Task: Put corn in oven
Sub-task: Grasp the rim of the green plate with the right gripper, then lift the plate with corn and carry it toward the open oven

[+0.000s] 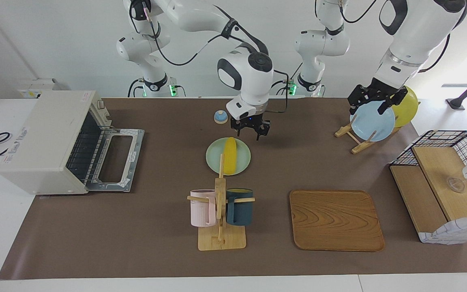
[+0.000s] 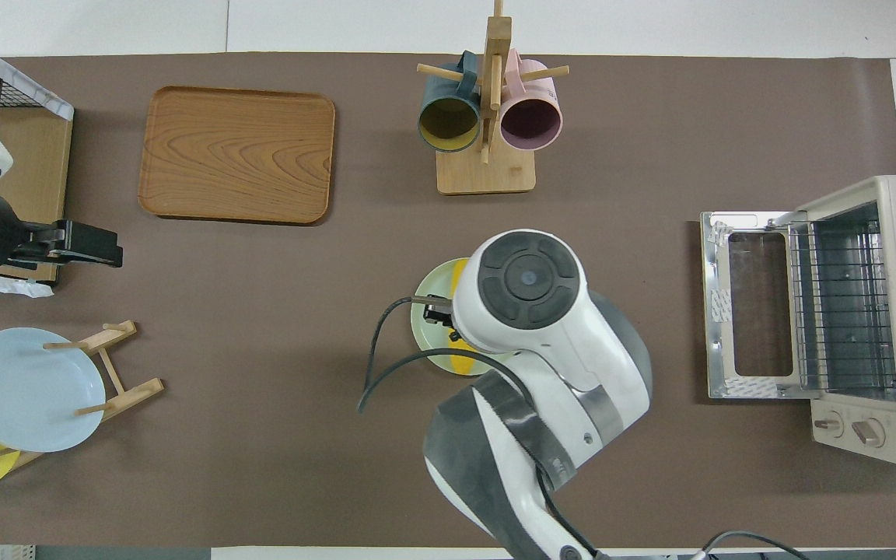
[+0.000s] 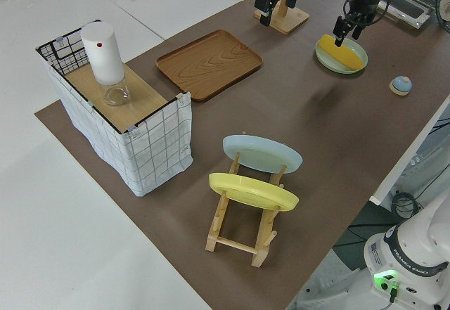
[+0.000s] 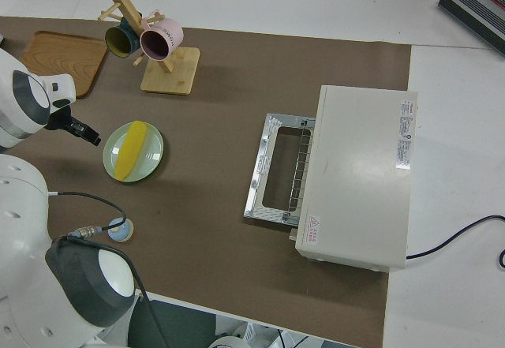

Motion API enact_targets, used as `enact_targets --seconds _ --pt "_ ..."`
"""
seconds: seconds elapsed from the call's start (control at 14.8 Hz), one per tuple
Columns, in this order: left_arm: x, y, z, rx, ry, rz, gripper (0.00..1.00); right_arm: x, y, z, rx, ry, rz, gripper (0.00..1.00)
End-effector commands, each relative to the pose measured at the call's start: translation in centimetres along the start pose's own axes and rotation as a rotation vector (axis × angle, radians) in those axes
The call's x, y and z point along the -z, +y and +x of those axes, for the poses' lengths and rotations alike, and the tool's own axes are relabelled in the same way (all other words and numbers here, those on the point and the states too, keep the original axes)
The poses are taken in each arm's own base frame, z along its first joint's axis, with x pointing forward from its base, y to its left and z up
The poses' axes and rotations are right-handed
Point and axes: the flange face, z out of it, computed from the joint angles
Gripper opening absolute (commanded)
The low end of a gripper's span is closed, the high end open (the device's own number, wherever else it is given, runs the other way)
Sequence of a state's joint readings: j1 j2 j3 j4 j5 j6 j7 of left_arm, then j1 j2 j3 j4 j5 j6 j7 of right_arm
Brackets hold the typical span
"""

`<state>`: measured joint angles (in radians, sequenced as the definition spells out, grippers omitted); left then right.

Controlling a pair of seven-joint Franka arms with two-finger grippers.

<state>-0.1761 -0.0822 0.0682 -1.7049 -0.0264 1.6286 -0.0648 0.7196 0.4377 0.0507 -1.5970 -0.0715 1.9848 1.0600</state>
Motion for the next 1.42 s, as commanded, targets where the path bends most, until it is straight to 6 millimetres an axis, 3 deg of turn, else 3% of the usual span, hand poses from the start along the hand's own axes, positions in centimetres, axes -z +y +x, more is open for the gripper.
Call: enact_targets --seconds 0.0,0.27,0.67,0.94,1.15,1.28,1.35 --pt "2.3 -0.4 -0.2 -0.001 -0.012 0.023 1.0 -1.7 -0.4 1.2 -0.001 0.033 -0.016 0.7" --pt "3.5 0.4 0.9 -0.015 -0.055 0.026 1.0 -4.6 -0.3 -0.4 0.024 0.053 0.025 0.5" --pt "0.9 1.1 0.2 -0.031 -0.046 0.025 1.0 -6.1 0.0 -1.5 0.047 0.047 0.013 0.47" --pt "1.0 0.6 0.4 -0.02 -0.047 0.025 1.0 -7.1 0.8 -1.9 0.068 0.044 -0.008 0.47" --pt "0.9 0.3 0.6 -0.019 -0.044 0.029 1.0 -7.6 1.3 -2.1 0.091 0.04 -0.014 0.41" --pt "1.0 0.1 0.6 -0.055 -0.041 0.038 1.0 -7.6 1.3 -2.0 0.091 0.041 -0.012 0.24" --pt "1.0 0.1 0.6 -0.071 -0.041 0.039 1.0 -7.5 1.3 -1.9 0.091 0.042 -0.011 0.09"
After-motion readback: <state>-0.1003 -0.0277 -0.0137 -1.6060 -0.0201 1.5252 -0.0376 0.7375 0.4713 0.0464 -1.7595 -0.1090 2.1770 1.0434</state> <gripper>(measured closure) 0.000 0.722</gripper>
